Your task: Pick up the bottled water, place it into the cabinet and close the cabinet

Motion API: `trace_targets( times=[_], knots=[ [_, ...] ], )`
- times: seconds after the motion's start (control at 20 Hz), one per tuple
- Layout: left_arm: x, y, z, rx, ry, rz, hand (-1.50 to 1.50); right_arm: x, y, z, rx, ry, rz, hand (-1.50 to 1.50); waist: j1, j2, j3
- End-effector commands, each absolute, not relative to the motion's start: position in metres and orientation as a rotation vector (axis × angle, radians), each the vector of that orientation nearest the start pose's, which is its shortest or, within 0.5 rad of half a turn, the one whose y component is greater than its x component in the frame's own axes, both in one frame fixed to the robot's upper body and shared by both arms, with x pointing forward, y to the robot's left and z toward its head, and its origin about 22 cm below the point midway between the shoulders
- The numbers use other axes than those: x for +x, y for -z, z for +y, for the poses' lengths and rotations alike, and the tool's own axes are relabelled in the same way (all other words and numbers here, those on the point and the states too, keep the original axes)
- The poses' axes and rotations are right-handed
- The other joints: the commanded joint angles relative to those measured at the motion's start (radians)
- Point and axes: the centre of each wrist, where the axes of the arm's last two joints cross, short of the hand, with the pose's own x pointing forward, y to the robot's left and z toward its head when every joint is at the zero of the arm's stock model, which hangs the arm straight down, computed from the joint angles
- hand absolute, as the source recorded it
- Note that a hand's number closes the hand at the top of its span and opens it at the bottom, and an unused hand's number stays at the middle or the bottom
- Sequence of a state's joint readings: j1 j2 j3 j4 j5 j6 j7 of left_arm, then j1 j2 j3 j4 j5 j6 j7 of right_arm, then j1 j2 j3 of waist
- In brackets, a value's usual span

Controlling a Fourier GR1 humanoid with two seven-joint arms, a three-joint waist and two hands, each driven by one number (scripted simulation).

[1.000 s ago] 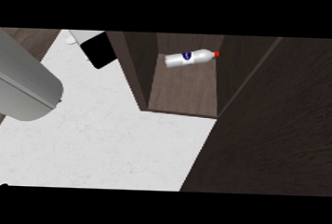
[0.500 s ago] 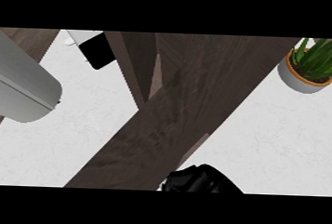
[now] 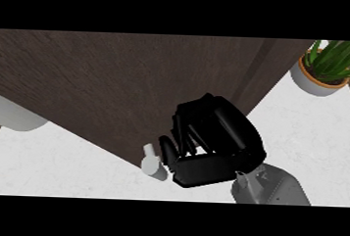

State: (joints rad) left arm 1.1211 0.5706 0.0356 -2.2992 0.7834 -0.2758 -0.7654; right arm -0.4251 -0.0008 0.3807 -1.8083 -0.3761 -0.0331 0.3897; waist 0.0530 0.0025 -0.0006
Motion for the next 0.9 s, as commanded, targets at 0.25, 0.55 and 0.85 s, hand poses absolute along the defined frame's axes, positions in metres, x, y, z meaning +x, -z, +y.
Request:
trace_targets(
  times=[0.25, 0.55, 0.85],
  knots=[
    [-0.007, -0.106, 0.334, -0.250, -0.316, -2.028, -1.50, 0.340, -0.165, -0.121, 0.736, -0.383, -1.595, 1.50, -0.023, 0.000, 0.001],
    [-0.013, -0.105, 0.346, -0.245, -0.285, -2.008, -1.50, 0.379, -0.157, -0.120, 0.738, -0.429, -1.574, 1.50, -0.015, 0.004, 0.001],
    [-0.014, -0.114, 0.353, -0.298, -0.283, -1.992, -1.50, 0.392, -0.174, -0.108, 0.767, -0.475, -1.556, 1.50, -0.009, 0.005, 0.001]
  ],
)
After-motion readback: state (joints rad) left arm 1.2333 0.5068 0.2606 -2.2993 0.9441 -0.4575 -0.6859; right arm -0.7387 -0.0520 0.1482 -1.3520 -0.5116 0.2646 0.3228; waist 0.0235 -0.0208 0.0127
